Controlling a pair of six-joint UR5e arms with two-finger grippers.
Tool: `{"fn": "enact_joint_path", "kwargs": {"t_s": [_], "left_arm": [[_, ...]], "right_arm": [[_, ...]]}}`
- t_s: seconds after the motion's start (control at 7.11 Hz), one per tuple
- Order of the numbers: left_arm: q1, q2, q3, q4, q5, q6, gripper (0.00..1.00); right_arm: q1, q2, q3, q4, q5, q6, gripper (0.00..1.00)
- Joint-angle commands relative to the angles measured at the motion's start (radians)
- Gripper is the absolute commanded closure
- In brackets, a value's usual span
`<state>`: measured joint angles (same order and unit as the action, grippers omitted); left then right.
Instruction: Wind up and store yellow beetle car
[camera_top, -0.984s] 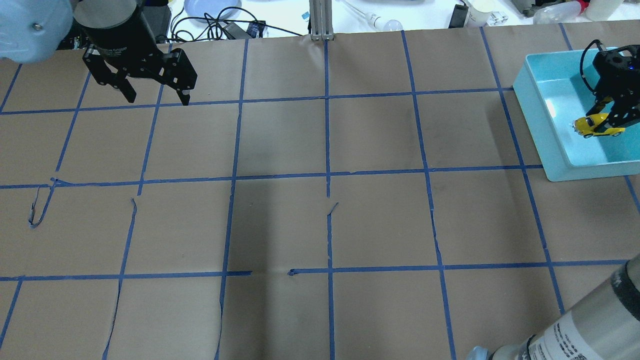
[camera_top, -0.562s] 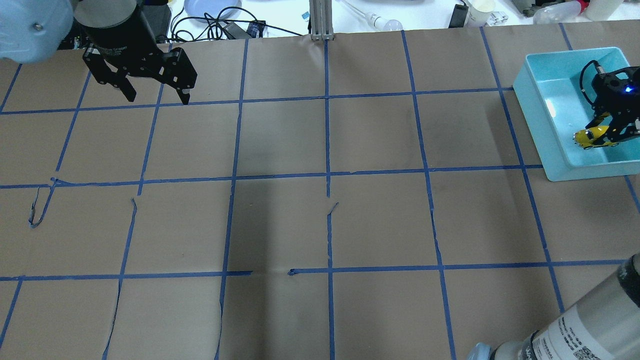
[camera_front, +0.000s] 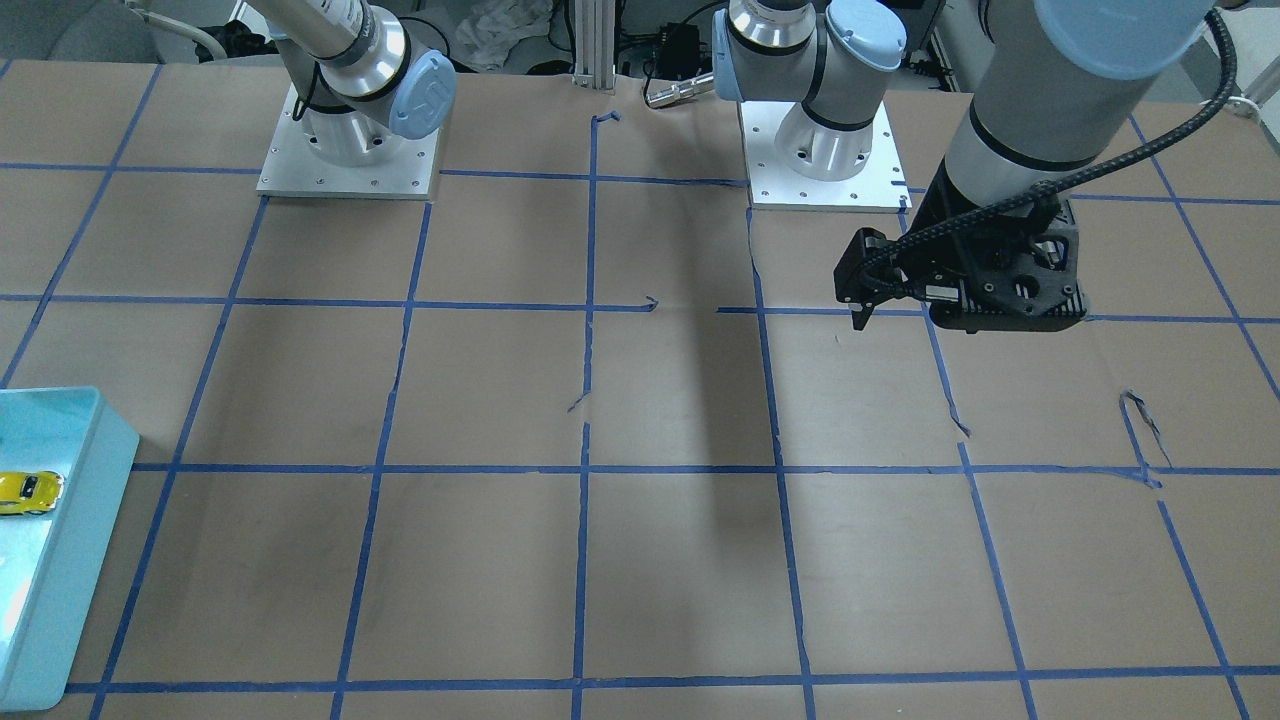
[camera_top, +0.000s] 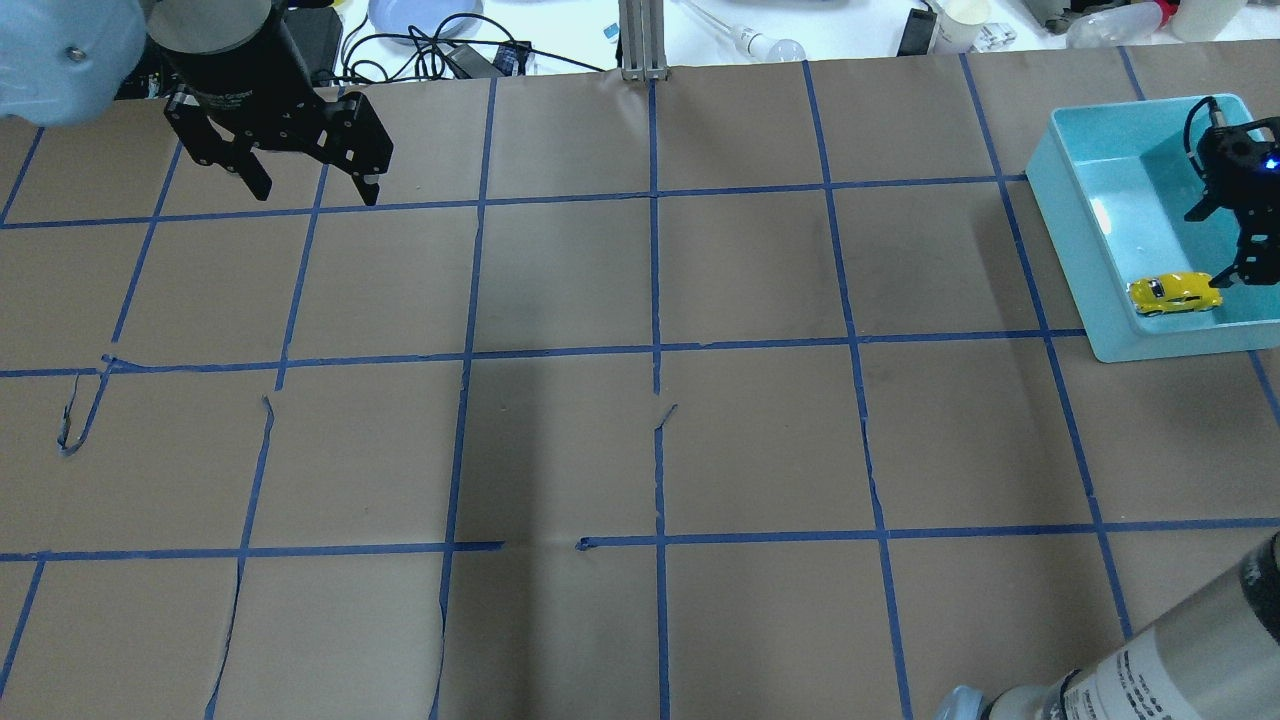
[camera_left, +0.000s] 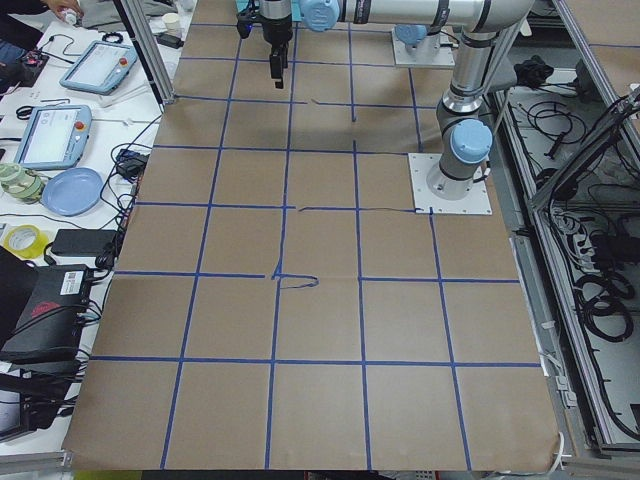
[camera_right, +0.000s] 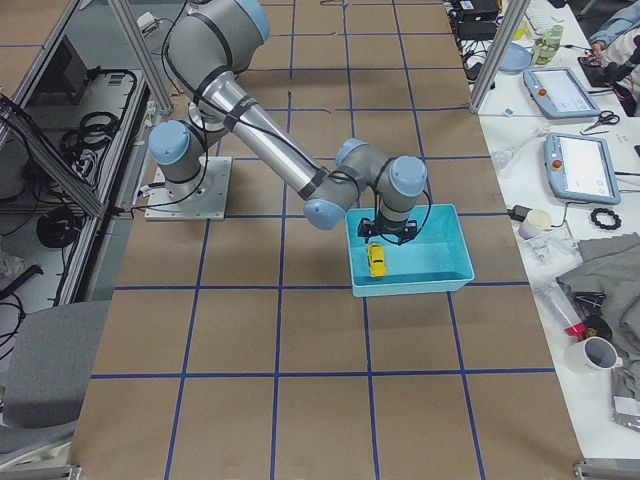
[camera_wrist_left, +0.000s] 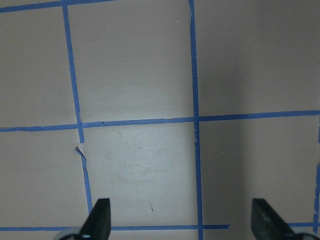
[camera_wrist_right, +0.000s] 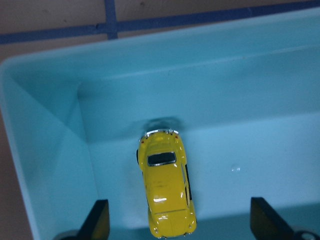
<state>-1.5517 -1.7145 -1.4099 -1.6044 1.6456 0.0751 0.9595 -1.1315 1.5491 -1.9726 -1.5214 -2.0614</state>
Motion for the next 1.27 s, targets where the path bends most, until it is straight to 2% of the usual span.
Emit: {"fn": "enact_joint_path", "kwargs": {"t_s": [0.0, 0.28, 0.56, 0.84, 1.12], "left_arm": [[-0.001, 0.0, -0.001, 0.004, -0.001, 0.0, 0.0], [-0.001, 0.0, -0.006, 0.009, 0.0, 0.0, 0.0], [-0.001, 0.001, -0.006, 0.011, -0.001, 0.0, 0.0], [-0.001, 0.0, -0.004, 0.011, -0.001, 0.0, 0.0], [-0.001, 0.001, -0.004, 0.011, -0.003, 0.0, 0.0]], "right_arm": [[0.089, -0.146, 0.003, 0.173, 0.064, 0.318, 0.0], [0.358, -0.235, 0.008, 0.205, 0.063, 0.65, 0.0], [0.543, -0.26, -0.001, 0.202, 0.067, 0.988, 0.0], [0.622, -0.355, -0.001, 0.21, 0.064, 1.625, 0.0], [0.631, -0.468, -0.003, 0.343, 0.041, 1.737, 0.0]]}}
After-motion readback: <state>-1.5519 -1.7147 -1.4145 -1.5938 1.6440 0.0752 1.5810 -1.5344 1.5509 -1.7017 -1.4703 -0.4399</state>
